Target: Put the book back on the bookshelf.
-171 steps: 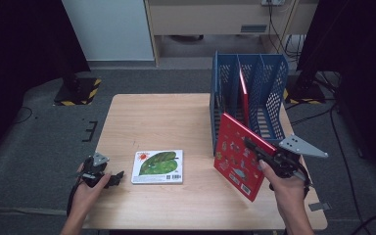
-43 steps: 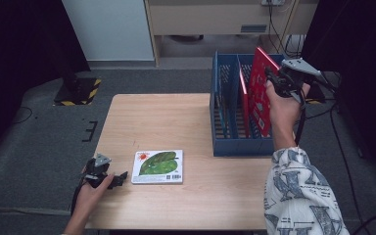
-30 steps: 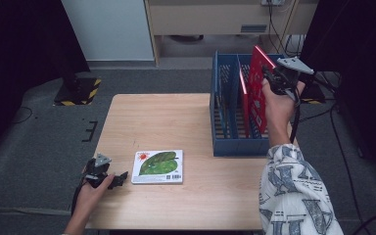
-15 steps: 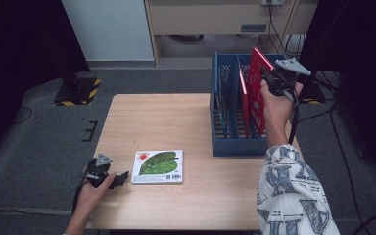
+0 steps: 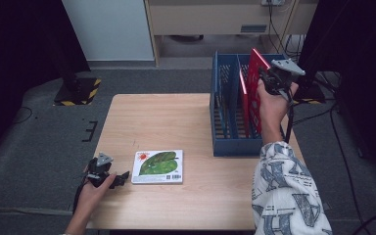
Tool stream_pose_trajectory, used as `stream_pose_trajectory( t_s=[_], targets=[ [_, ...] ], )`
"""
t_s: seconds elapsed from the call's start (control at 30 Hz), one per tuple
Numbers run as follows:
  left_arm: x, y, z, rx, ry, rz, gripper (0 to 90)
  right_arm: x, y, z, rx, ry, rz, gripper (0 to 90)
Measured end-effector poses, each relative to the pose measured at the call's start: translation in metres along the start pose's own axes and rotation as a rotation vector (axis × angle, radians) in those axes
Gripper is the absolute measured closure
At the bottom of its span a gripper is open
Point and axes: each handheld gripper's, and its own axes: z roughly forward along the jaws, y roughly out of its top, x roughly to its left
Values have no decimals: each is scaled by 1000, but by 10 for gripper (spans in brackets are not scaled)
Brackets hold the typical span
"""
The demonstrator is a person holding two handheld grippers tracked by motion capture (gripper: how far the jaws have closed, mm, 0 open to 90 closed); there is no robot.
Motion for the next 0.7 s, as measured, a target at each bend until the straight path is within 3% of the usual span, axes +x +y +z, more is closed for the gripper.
stream_pose_trajectory(
  t_s=[0.7],
  targets=[
    [0, 0, 0, 0, -3, 6, 0, 3, -24, 16, 16, -12, 8, 788]
  ],
)
